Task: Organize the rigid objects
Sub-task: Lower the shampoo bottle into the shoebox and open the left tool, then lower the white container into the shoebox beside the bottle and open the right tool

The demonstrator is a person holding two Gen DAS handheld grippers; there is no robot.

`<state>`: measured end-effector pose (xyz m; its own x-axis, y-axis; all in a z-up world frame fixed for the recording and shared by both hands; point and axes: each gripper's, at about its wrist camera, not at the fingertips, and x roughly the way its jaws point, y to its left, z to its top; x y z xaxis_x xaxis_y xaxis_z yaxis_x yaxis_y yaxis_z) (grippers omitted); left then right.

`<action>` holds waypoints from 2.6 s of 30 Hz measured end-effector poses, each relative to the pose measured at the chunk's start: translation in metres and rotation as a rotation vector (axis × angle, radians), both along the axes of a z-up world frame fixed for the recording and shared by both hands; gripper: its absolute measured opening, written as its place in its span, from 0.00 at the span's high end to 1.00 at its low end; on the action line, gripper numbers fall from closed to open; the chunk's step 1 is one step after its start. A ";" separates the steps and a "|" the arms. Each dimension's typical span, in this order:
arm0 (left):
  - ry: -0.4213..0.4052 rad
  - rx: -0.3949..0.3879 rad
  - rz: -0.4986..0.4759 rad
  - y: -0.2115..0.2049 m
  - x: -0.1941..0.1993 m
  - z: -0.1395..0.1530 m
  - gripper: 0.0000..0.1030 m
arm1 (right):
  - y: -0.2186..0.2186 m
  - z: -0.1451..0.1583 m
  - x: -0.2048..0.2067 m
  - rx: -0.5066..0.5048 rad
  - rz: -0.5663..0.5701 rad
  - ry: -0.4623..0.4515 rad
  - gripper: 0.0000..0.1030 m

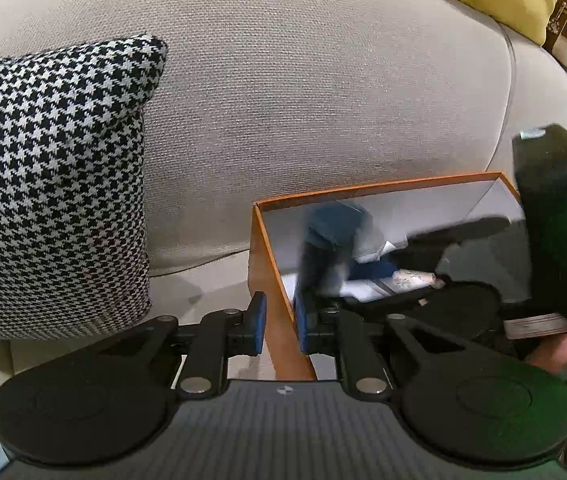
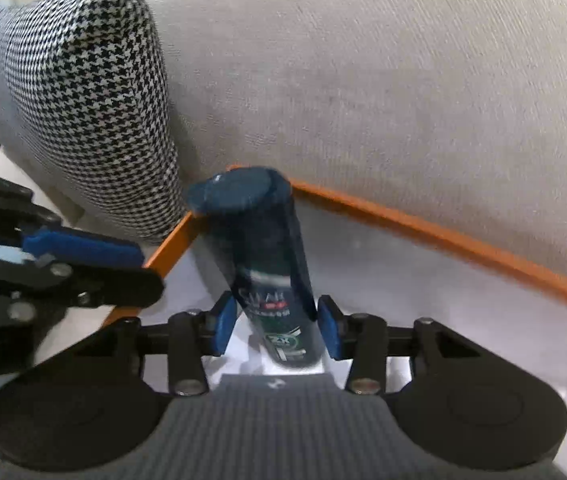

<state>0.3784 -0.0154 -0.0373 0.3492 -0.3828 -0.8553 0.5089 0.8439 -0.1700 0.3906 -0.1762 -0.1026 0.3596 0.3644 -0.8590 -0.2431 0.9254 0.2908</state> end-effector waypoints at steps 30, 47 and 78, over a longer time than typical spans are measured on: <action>0.034 -0.022 0.064 0.015 0.016 0.001 0.80 | -0.001 -0.050 -0.004 0.144 -0.124 0.348 0.65; 0.122 0.003 0.055 0.001 0.020 -0.039 0.83 | -0.074 -0.045 -0.006 -0.318 -0.005 0.210 0.43; 0.097 -0.057 0.100 0.025 -0.012 -0.084 0.84 | -0.050 -0.037 -0.021 -0.018 -0.251 0.318 0.74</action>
<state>0.3661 0.0094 -0.1215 0.3044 -0.3991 -0.8649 0.4015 0.8772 -0.2634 0.3696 -0.2263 -0.1398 0.1504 0.2835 -0.9471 0.0905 0.9500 0.2988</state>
